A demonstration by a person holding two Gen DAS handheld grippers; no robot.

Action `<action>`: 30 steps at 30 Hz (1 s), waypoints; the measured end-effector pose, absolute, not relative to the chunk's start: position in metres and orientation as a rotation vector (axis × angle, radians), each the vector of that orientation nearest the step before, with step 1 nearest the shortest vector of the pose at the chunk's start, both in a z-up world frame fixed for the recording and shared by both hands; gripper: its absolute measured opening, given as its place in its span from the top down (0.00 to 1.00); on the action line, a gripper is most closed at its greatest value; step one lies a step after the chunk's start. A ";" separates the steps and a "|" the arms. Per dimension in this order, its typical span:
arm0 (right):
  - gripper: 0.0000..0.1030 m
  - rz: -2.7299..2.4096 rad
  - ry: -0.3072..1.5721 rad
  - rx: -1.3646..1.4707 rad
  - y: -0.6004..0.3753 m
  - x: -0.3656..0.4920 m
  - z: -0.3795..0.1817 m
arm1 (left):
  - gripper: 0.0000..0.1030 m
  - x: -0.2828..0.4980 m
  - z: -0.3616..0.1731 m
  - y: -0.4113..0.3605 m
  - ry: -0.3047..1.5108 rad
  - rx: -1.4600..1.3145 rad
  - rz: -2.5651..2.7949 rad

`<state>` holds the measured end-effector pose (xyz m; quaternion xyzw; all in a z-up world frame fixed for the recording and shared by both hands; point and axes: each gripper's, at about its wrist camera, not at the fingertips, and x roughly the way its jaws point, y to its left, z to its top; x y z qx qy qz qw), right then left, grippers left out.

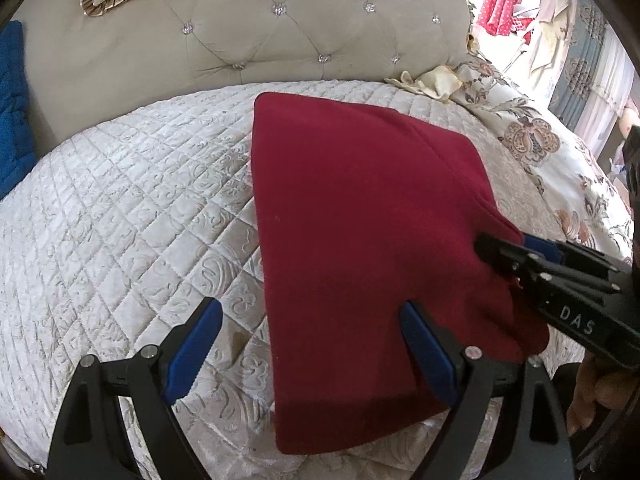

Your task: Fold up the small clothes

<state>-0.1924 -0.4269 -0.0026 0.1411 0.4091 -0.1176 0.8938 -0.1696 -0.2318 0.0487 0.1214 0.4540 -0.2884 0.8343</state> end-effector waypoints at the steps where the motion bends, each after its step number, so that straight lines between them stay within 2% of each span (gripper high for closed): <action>1: 0.87 -0.244 0.847 0.291 -0.427 -0.192 -0.003 | 0.10 -0.169 0.049 -0.232 0.962 0.257 -0.611; 13: 0.77 -0.228 0.817 0.380 -0.435 -0.196 -0.005 | 0.10 -0.156 0.054 -0.226 0.973 0.209 -0.641; 15: 0.72 -0.219 0.807 0.409 -0.440 -0.198 -0.004 | 0.10 -0.150 0.056 -0.223 0.980 0.180 -0.657; 17: 0.54 -0.238 0.802 0.410 -0.445 -0.197 -0.003 | 0.10 -0.140 0.058 -0.219 0.998 0.122 -0.682; 19: 0.48 -0.255 0.798 0.422 -0.451 -0.196 -0.006 | 0.10 -0.129 0.056 -0.215 1.025 0.067 -0.701; 26: 0.43 -0.110 0.794 0.631 -0.484 -0.179 -0.030 | 0.05 -0.104 0.043 -0.217 1.087 -0.014 -0.772; 30: 0.41 -0.040 0.781 0.658 -0.486 -0.168 -0.037 | 0.01 -0.097 0.030 -0.227 1.106 -0.017 -0.800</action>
